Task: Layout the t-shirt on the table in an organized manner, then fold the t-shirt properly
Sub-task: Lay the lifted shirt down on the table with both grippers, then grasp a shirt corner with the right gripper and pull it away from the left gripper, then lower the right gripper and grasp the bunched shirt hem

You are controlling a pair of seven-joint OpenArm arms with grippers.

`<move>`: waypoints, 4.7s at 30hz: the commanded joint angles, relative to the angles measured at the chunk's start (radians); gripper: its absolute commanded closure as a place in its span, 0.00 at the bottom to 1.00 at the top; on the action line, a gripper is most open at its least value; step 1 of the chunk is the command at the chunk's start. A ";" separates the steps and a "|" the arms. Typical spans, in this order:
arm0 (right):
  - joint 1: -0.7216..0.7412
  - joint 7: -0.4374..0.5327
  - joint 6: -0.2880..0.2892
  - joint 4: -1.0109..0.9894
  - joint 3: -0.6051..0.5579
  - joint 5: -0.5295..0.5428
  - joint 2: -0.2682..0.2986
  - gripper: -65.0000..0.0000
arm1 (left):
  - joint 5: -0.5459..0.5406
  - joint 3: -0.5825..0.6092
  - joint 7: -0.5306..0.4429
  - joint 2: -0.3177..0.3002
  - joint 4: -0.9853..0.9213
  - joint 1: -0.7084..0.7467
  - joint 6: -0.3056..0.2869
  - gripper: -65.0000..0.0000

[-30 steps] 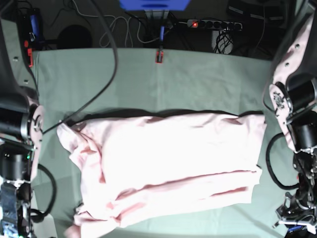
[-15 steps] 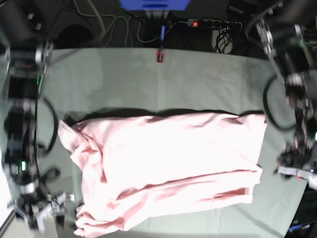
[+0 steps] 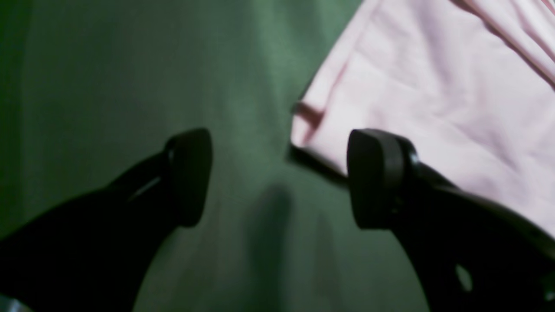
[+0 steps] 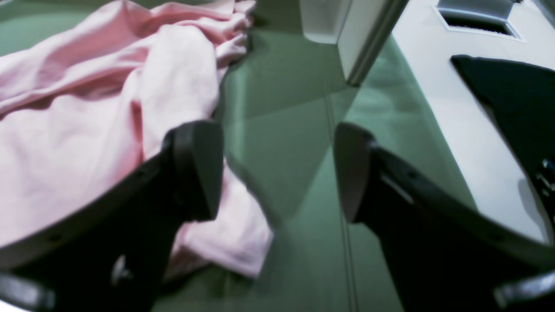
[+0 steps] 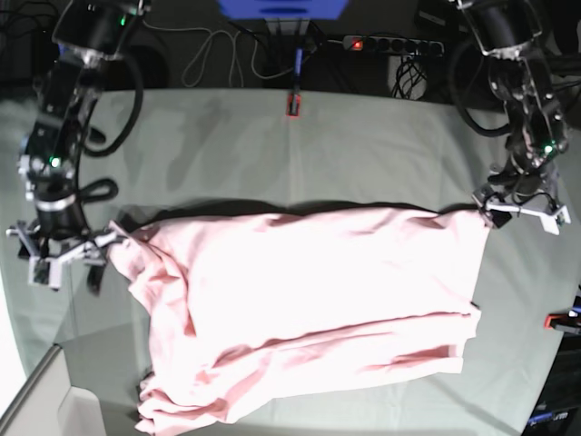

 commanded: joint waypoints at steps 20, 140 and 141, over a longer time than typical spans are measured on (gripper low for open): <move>-0.217 0.037 -0.005 0.117 0.048 0.014 0.003 0.38 | -0.013 0.192 -0.153 -0.044 -0.246 -0.163 -0.005 1.00; 0.294 -0.184 -0.002 -0.316 -0.360 0.014 0.042 0.41 | -0.010 -0.244 0.184 -0.091 0.299 -0.095 -0.007 1.00; 0.273 -0.184 -0.002 -0.319 -0.361 0.015 0.039 0.41 | -0.010 -0.244 0.184 -0.091 0.299 -0.095 -0.007 1.00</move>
